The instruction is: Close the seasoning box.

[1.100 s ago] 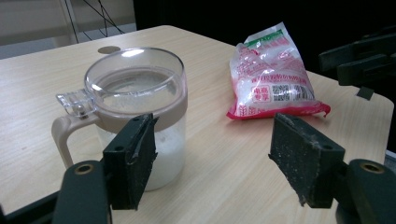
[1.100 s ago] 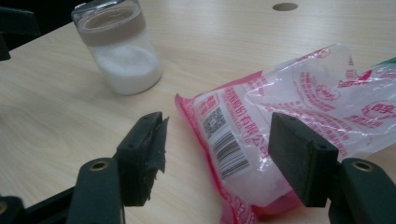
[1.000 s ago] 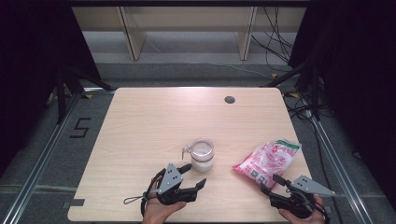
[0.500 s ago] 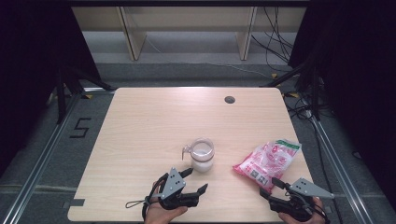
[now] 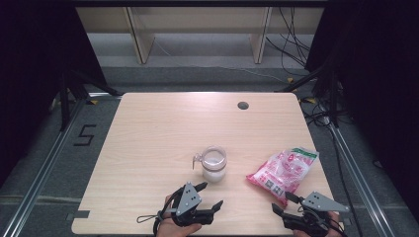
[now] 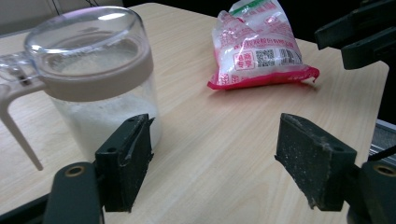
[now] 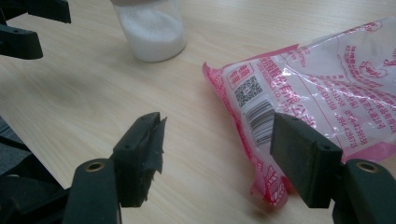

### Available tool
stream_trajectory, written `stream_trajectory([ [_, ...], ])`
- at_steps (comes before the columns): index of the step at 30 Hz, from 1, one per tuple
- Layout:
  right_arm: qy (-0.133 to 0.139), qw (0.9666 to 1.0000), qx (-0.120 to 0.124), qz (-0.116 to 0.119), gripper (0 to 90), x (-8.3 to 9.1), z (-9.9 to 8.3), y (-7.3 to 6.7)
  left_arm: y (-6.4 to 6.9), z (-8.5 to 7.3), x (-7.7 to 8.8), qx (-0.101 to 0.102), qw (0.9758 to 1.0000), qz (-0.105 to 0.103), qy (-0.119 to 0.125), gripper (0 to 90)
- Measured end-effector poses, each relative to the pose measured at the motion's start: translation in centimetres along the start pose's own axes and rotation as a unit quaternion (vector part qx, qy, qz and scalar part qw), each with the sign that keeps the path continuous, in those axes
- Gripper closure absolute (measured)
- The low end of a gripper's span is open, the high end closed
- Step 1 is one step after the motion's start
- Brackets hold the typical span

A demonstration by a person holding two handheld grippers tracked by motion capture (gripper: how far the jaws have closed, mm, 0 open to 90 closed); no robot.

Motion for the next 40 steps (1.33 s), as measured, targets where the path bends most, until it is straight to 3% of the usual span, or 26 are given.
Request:
stream_trajectory([
  [2,-0.004,1.0,0.002,-0.001,34.7,0.1,-0.1,-0.1,0.2,-0.4,-0.2,0.001,1.0,0.002,-0.004,26.5],
  [4,-0.014,0.9997,-0.016,0.008,34.7,0.2,-0.3,-0.6,0.4,-0.7,-0.4,0.0,1.0,-0.001,-0.006,26.4],
  [8,-0.013,0.9999,0.002,0.009,34.5,0.2,-0.5,-0.6,0.9,-1.1,-0.5,0.0,0.9999,-0.009,-0.007,26.4],
  [9,-0.019,0.9996,-0.018,0.014,34.4,0.3,-0.6,-1.0,0.9,-1.2,-0.4,-0.001,0.9999,-0.009,-0.01,26.4],
  [13,-0.02,0.9994,-0.006,0.029,34.0,0.2,-0.9,-1.5,0.9,-1.4,-0.4,-0.001,1.0,-0.001,-0.01,26.2],
  [14,-0.036,0.9983,-0.029,0.035,33.9,0.5,-1.1,-2.0,0.9,-1.4,-0.3,0.001,1.0,0.0,-0.009,26.2],
  [15,-0.026,0.9992,-0.006,0.03,33.8,0.2,-1.1,-1.7,0.8,-1.5,-0.4,0.002,1.0,0.003,-0.006,26.1],
  [18,-0.038,0.9981,-0.023,0.043,33.5,0.4,-1.4,-2.4,1.0,-1.9,-0.3,0.002,0.9999,0.003,-0.012,25.9],
  [20,-0.039,0.9981,-0.001,0.048,33.3,0.4,-1.6,-2.3,1.2,-2.2,-0.4,0.005,0.9999,0.001,-0.012,25.8],
  [21,-0.048,0.9974,-0.024,0.047,33.2,0.5,-1.8,-2.7,1.0,-2.4,-0.2,-0.006,0.9996,0.003,-0.026,25.8],
  [23,-0.052,0.9974,-0.002,0.05,33.0,0.5,-2.0,-2.5,1.1,-2.5,-0.3,-0.001,0.9998,0.007,-0.017,25.8],
  [24,-0.056,0.997,-0.015,0.051,32.5,0.5,-2.1,-3.0,1.1,-2.6,-0.2,0.0,0.9997,0.01,-0.022,25.8],
  [26,-0.055,0.9974,0.01,0.046,32.4,0.4,-2.2,-2.6,1.2,-2.7,-0.2,-0.001,0.9997,0.011,-0.024,25.7],
  [27,-0.058,0.9971,-0.006,0.049,32.3,0.5,-2.2,-3.0,1.1,-2.7,-0.2,-0.003,0.9997,0.01,-0.023,25.6],
  [29,-0.06,0.9967,-0.008,0.054,32.2,0.5,-2.3,-3.1,1.2,-2.8,-0.2,-0.002,0.9997,0.01,-0.024,25.6],
  [30,-0.056,0.997,0.007,0.053,32.3,0.5,-2.3,-2.8,1.2,-2.8,-0.3,-0.003,0.9997,0.009,-0.023,25.6],
  [34,-0.061,0.9971,-0.002,0.045,32.3,0.6,-2.4,-2.8,1.2,-2.7,-0.3,0.0,0.9998,0.007,-0.019,25.5],
  [35,-0.054,0.9972,0.017,0.05,32.3,0.5,-2.3,-2.6,1.2,-2.8,-0.3,0.005,0.9998,0.007,-0.02,25.5],
  [36,-0.055,0.9971,0.008,0.051,32.2,0.6,-2.3,-2.7,1.2,-2.8,-0.2,0.005,0.9997,0.009,-0.024,25.5],
  [40,-0.051,0.9971,0.009,0.056,32.2,0.5,-2.3,-2.8,0.9,-2.9,-0.2,-0.003,0.9996,0.01,-0.028,25.5],
])
Point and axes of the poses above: each handheld gripper's, and its own axes: x roughly backward along the jaws, z roughly out of its top, y roughly to its right, the point moved 10 cm from there along -x, roughly forward along the jaws, and after that the axes turned 14 degrees about x, right-handed, at the moved point
